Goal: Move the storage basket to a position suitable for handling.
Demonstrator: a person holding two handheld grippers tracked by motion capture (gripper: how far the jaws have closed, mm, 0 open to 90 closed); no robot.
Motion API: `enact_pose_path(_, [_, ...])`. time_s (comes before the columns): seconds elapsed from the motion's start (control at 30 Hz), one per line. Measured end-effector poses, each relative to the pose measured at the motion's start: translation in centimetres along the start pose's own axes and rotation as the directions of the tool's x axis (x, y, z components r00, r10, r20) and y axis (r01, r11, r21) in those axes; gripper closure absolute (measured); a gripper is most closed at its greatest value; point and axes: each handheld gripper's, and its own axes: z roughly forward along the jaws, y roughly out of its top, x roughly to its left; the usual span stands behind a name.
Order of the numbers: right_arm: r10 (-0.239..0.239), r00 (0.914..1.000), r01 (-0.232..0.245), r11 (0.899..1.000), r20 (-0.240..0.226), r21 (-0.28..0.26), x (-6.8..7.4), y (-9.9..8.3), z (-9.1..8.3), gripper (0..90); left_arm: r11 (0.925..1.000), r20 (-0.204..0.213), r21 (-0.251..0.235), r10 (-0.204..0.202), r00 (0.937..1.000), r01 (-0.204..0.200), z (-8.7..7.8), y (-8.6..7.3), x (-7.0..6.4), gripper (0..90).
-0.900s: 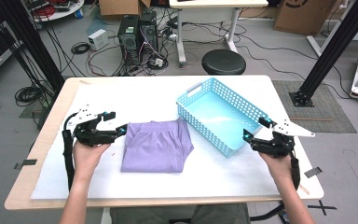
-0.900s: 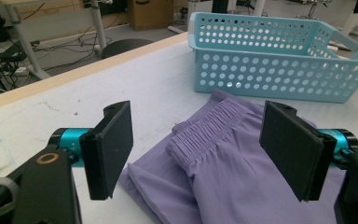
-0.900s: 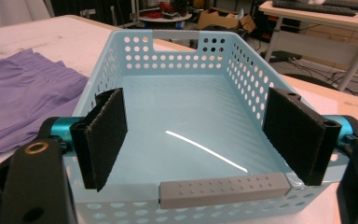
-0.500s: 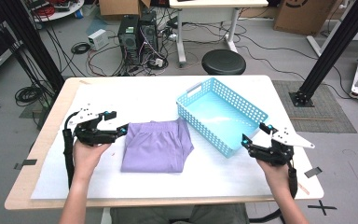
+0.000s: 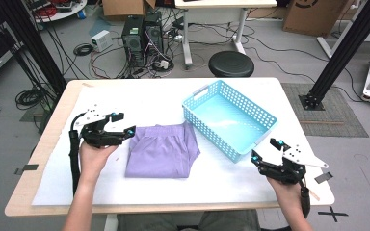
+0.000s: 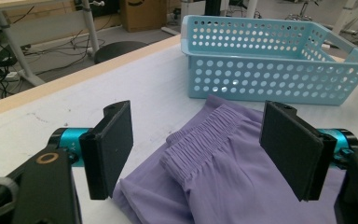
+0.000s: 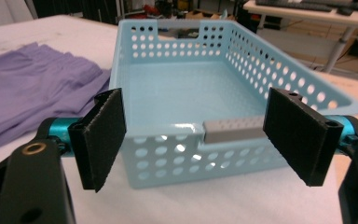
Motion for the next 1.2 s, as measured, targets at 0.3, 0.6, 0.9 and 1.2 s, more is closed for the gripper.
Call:
enact_pose_path(0.3, [-0.001,0.9998,0.000,0.998,0.020,0.063,2.0,-1.1,0.7,21.6,0.9999,0.019,0.012,-0.012,0.9997,0.012,1.2,-0.2,0.1,25.8])
enact_pose_path(0.6, [0.004,0.9990,-0.011,0.987,0.044,0.163,3.1,-1.7,2.9,21.7,0.9997,0.022,0.023,-0.009,0.9997,0.009,1.7,-0.2,-0.1,25.8])
enact_pose_path(0.9, [-0.011,0.9985,0.002,0.985,0.054,0.174,2.4,-1.2,4.1,34.2,0.9990,0.035,0.043,-0.007,0.9994,0.005,2.7,-0.3,-0.3,25.8])
enact_pose_path(1.2, [0.002,0.9984,-0.012,0.984,0.057,0.178,1.2,-0.9,4.6,40.9,0.9971,0.118,0.075,0.002,0.9931,-0.010,5.8,0.2,-0.5,25.8])
